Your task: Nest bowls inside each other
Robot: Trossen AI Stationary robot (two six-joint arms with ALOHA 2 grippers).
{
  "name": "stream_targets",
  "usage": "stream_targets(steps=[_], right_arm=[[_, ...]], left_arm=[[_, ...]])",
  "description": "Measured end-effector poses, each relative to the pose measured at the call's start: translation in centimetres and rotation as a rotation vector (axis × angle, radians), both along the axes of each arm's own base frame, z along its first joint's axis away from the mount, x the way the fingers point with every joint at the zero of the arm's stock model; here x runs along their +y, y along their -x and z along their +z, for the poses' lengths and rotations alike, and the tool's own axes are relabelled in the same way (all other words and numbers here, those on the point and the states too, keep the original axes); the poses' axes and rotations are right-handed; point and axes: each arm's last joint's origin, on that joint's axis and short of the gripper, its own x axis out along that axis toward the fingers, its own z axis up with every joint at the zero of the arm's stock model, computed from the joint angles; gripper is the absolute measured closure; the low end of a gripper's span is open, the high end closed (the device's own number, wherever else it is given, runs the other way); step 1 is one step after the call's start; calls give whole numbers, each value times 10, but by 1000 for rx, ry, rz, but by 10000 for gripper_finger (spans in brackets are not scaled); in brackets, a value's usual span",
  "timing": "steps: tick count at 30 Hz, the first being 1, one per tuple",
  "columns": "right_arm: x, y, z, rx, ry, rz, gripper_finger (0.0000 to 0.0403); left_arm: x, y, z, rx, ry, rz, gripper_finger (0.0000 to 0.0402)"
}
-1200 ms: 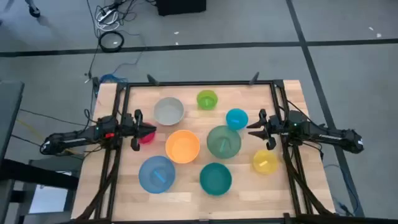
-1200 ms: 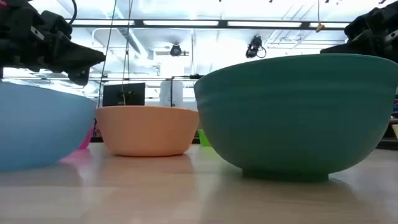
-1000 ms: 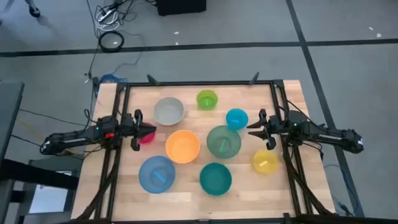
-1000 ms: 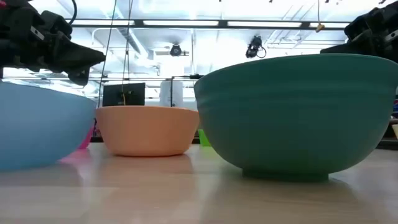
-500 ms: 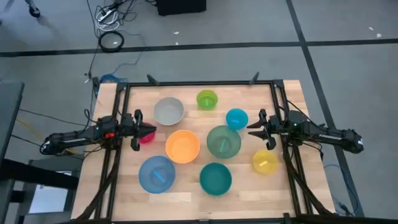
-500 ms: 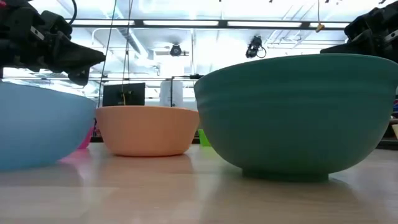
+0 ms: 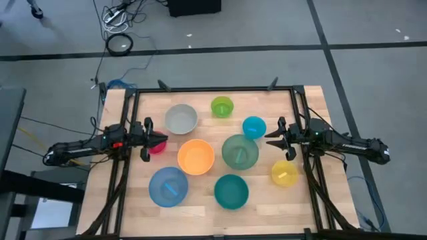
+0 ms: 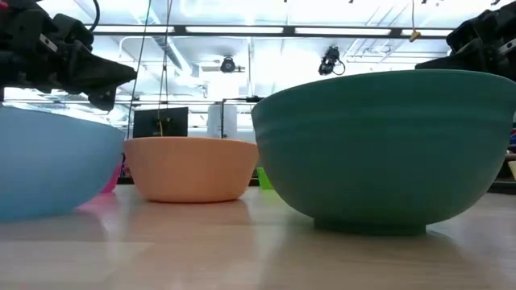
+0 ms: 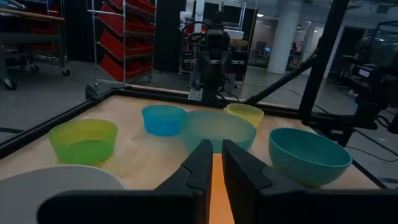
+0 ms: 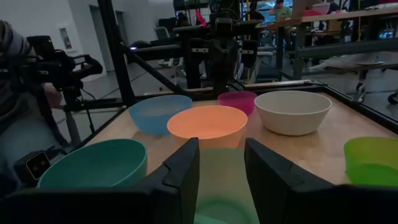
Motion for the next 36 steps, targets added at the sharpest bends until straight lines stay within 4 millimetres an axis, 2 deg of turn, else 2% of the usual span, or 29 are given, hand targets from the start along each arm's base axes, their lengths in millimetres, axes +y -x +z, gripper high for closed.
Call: stream_targets(steps=[11, 22, 25, 29, 33, 36], right_arm=[[-1, 1, 11, -118, 51, -29, 284], [0, 10, 42, -450, 80, -68, 284], [0, 15, 52, -561, 48, -101, 284], [2, 23, 63, -692, -64, -43, 284], [4, 28, 69, -751, -134, 37, 284], [3, 24, 78, -650, -156, -2, 288]], left_arm=[[0, 0, 2, -17, -3, 0, 357], [-1, 6, 32, -342, 50, -21, 357], [-1, 10, 41, -445, 29, 5, 357], [0, 17, 52, -570, 14, 50, 357], [1, 15, 56, -515, 30, 86, 357], [2, 13, 68, -422, 11, 111, 357]])
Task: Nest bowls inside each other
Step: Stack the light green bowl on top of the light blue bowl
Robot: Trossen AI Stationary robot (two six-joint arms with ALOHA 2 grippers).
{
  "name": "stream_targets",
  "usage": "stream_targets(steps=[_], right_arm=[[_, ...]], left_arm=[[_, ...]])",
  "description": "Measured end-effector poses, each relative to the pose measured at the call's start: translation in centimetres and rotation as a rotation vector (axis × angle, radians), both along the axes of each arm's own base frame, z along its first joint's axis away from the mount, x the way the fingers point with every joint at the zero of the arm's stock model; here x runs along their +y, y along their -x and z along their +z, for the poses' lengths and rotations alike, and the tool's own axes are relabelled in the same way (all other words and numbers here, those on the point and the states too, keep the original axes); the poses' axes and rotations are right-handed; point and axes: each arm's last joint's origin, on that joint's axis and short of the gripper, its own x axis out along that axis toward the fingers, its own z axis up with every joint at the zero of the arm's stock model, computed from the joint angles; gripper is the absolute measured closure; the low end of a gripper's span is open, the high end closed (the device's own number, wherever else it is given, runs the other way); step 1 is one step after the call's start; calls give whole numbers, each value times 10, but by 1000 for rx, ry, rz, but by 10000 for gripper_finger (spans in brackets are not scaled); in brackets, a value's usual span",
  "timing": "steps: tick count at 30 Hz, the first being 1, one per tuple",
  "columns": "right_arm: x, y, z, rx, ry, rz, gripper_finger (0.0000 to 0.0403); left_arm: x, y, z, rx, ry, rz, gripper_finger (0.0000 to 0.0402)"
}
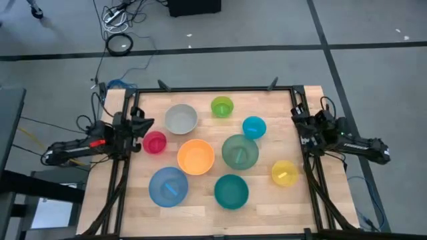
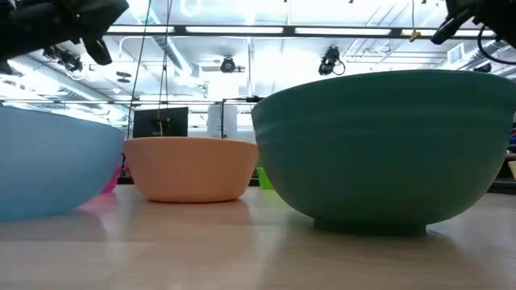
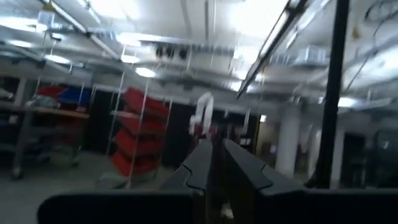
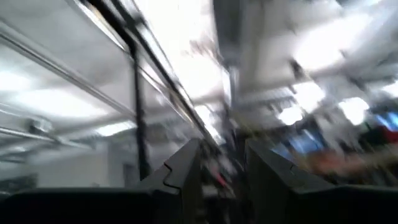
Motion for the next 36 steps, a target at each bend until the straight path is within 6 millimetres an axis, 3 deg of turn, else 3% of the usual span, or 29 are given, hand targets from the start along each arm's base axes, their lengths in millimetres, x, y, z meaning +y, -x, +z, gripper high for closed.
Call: stream_targets(steps=[7, 12, 18, 24, 31, 36], right_arm=[[-8, -21, 34, 484, -62, -180, 296], [-9, -51, 56, 768, -130, -190, 296], [-2, -92, 61, 1094, -278, -270, 296], [26, -116, 48, 1387, -308, -374, 297], [56, -129, 39, 1458, -250, -377, 296], [64, -126, 36, 1481, -233, -362, 296]], left_arm=[[3, -17, 51, 381, 1, 26, 357], [6, -48, 59, 750, 50, 6, 357], [0, -85, 38, 1082, 108, -98, 357], [-4, -105, 8, 1337, 185, -69, 357], [-5, -124, -12, 1417, 249, 2, 353], [-4, -136, 0, 1340, 271, 2, 328]])
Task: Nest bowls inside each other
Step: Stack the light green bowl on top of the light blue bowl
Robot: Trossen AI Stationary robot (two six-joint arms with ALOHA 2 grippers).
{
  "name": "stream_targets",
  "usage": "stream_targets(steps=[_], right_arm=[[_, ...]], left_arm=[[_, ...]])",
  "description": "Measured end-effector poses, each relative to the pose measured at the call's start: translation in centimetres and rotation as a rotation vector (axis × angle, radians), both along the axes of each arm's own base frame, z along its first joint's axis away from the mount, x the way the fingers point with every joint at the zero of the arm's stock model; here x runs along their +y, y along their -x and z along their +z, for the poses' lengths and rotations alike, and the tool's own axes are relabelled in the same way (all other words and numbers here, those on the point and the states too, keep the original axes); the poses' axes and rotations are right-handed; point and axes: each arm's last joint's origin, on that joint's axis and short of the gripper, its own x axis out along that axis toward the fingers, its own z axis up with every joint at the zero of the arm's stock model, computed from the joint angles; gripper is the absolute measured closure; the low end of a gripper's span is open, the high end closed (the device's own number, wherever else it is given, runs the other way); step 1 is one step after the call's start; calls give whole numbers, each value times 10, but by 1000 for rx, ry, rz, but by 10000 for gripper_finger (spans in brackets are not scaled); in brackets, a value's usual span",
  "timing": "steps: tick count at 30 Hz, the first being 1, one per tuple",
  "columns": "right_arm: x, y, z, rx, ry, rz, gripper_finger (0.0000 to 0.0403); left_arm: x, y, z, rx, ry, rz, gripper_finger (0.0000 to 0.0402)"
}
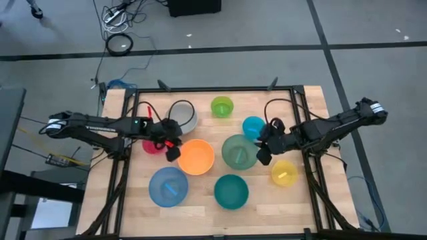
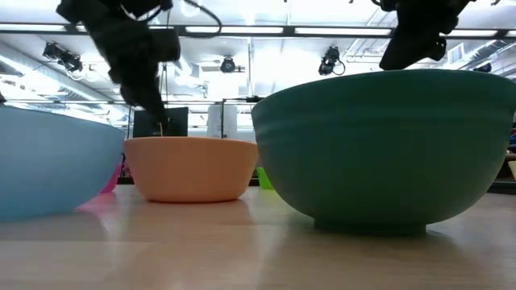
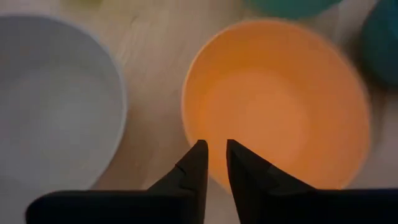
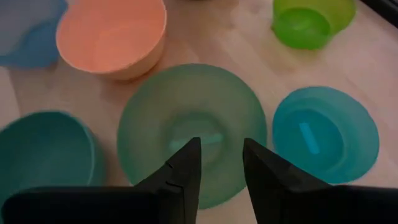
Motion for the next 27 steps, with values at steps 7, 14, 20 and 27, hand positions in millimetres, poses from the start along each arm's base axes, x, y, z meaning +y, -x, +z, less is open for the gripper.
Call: stream_targets(steps=[7, 14, 20, 27], right_arm=[[0, 5, -3, 54, 18, 6, 295], [1, 7, -5, 90, 19, 12, 295], [3, 6, -9, 124, 21, 17, 291], [5, 5, -11, 130, 12, 13, 269]], left_arm=[[1, -3, 11, 61, 67, 128, 286], [-3, -10, -11, 213, 117, 221, 273], [-2, -17, -28, 294, 102, 274, 273], [-4, -23, -34, 299, 120, 276, 272]])
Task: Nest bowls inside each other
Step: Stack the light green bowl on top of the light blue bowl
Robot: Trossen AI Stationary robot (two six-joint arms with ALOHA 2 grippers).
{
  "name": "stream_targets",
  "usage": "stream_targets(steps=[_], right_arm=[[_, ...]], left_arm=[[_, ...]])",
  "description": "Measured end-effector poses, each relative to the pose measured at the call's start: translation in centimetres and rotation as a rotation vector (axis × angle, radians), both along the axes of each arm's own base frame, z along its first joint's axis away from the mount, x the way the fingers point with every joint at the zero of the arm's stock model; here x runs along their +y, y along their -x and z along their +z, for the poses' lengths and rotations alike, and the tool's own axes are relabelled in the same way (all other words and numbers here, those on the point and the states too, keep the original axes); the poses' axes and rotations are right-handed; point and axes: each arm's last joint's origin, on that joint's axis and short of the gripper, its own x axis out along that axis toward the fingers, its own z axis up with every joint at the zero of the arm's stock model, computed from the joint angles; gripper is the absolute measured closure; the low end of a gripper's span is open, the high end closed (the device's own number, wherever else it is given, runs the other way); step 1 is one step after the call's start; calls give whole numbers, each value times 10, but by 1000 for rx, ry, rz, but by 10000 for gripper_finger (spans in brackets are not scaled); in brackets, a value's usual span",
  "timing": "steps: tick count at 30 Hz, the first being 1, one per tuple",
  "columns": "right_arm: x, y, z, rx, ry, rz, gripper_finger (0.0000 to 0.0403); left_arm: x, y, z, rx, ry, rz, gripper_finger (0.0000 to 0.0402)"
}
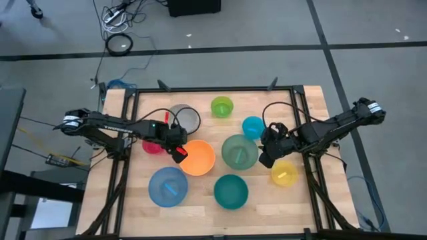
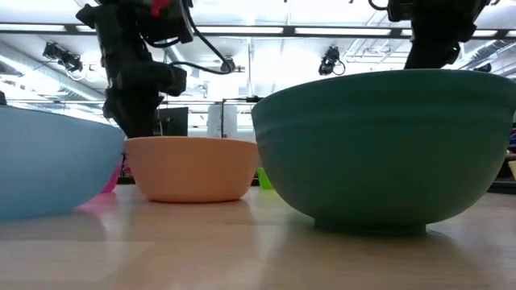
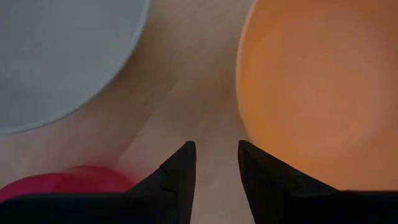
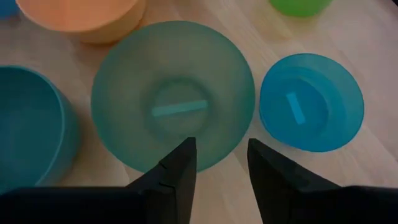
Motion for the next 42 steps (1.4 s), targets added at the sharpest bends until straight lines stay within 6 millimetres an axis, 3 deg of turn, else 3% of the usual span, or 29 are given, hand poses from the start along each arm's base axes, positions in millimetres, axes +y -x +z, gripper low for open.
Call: stream_targets(steps=[9, 20, 37, 42], right_arm=[[0, 0, 0, -8, -12, -18, 222], [0, 0, 0, -11, -17, -24, 215], [1, 0, 0, -6, -32, -17, 215], [1, 0, 0, -4, -30, -14, 215]], left_arm=[[-1, 1, 0, 2, 50, 12, 272], [-1, -13, 27, -99, 43, 19, 272], [-7, -33, -21, 82, 33, 105, 272], [-7, -34, -24, 90, 34, 101, 272]])
